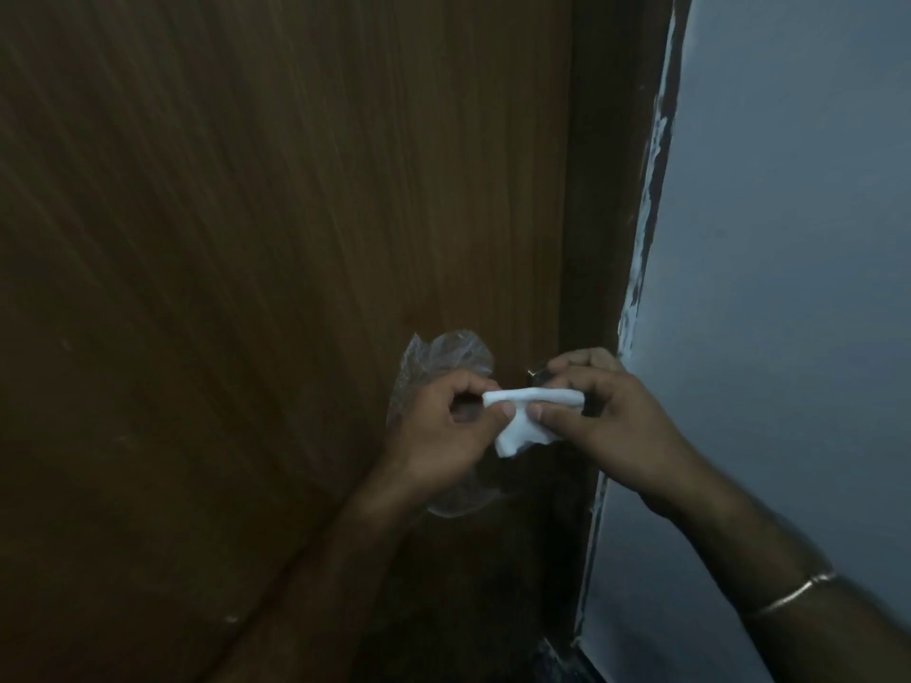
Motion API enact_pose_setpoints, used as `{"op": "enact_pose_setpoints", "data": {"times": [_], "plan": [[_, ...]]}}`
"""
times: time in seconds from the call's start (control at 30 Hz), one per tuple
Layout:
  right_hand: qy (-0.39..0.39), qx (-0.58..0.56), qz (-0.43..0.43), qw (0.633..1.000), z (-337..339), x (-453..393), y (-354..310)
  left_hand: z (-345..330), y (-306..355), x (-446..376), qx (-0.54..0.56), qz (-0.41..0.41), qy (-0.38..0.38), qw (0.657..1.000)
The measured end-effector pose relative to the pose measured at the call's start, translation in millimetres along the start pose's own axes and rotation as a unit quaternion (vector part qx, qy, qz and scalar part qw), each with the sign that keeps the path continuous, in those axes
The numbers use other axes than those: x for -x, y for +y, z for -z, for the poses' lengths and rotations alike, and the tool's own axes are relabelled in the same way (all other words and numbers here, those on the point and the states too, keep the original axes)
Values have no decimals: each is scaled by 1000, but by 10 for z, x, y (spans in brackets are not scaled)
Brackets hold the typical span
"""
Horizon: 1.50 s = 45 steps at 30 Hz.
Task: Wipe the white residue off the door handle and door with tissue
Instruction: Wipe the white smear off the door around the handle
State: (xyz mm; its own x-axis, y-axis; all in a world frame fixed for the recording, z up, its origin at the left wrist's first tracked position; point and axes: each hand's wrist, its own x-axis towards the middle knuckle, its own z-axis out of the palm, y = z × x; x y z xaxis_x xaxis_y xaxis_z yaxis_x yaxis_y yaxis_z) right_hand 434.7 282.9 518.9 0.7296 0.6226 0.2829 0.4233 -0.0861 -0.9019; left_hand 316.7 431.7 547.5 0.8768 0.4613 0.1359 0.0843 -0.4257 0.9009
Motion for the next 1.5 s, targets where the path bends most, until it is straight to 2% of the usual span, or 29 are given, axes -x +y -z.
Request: {"op": "enact_pose_setpoints", "data": {"times": [0.03, 0.1, 0.17, 0.27, 0.3, 0.37, 0.43, 0.5, 0.53, 0.63, 0.73, 0.87, 1.0, 1.13, 1.23, 1.37, 1.47, 1.5], "plan": [[-29, -113, -41, 992, -11, -6, 24, -29, -10, 12, 71, 33, -7, 997], [-73, -323, -129, 935, -80, -1, 74, -110, -40, 24, 175, 86, 2, 981], [-66, -382, -175, 905, -190, -7, 135, -142, -94, 10, 186, 108, 20, 976], [-49, -386, -208, 897, -329, -55, 167, -88, -143, -43, 139, 99, 39, 985], [-45, -398, -222, 889, -355, -86, 157, -54, -145, -71, 95, 83, 48, 991], [-17, -426, -242, 871, -387, -178, 123, 3, -124, -114, -61, 17, 66, 996], [78, -393, -232, 886, -422, -308, 94, 44, -131, -139, -254, -76, 102, 959], [223, -225, -176, 932, -457, -448, 48, 113, -167, -137, -386, -150, 157, 896], [277, -145, -129, 941, -492, -502, 13, 154, -197, -133, -423, -176, 183, 870], [333, -67, 0, 941, -666, -672, -114, 260, -272, -122, -504, -165, 191, 826], [321, -29, 122, 939, -917, -769, -194, 303, -383, -124, -558, -122, 141, 809], [206, 67, 222, 951, -1155, -660, -54, 353, -455, -114, -566, -132, 153, 799], [310, 6, 176, 934, -1088, -796, -125, 417, -525, -83, -574, -146, 169, 788], [212, 72, 233, 946, -1209, -706, -171, 480, -630, -48, -584, -148, 182, 778], [287, 17, 180, 941, -1165, -739, -207, 515, -638, -43, -577, -153, 195, 778], [216, 59, 234, 946, -1233, -663, -233, 547, -661, -35, -573, -162, 202, 777], [270, 26, 177, 946, -1173, -698, -182, 578, -665, -44, -575, -167, 213, 773], [251, 38, 181, 950, -1184, -684, -184, 584, -673, -39, -573, -168, 217, 772]]}}
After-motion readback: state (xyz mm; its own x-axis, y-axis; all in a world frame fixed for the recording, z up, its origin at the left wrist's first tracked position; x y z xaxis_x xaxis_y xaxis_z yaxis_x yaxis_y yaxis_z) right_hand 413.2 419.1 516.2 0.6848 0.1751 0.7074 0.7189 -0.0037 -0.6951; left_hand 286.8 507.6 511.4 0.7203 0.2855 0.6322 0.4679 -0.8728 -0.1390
